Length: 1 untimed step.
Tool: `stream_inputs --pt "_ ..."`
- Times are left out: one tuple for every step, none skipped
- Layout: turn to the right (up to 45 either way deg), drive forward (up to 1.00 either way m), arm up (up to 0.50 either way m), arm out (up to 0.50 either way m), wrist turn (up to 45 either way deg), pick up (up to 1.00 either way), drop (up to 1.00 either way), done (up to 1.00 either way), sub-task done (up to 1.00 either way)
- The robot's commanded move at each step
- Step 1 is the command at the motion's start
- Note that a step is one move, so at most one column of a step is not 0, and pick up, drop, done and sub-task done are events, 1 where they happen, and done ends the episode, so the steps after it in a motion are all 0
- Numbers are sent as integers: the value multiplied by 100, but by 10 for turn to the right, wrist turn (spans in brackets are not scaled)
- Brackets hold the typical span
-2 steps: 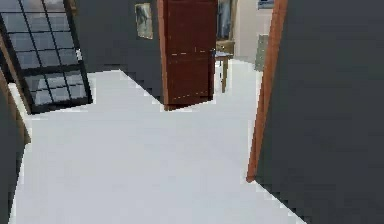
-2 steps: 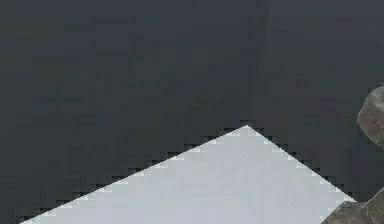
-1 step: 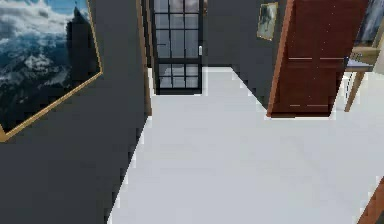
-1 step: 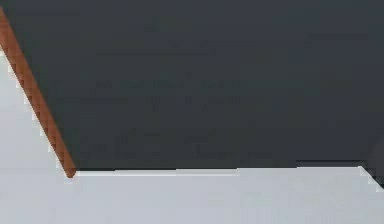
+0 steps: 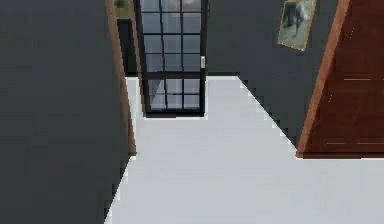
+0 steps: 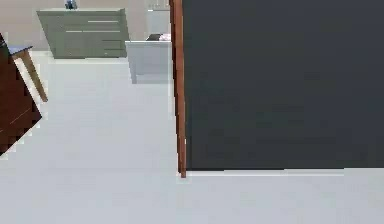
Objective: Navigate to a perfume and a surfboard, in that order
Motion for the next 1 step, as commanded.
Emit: stream_inputs --pt "0 100 0 0 0 0 0 0 0"
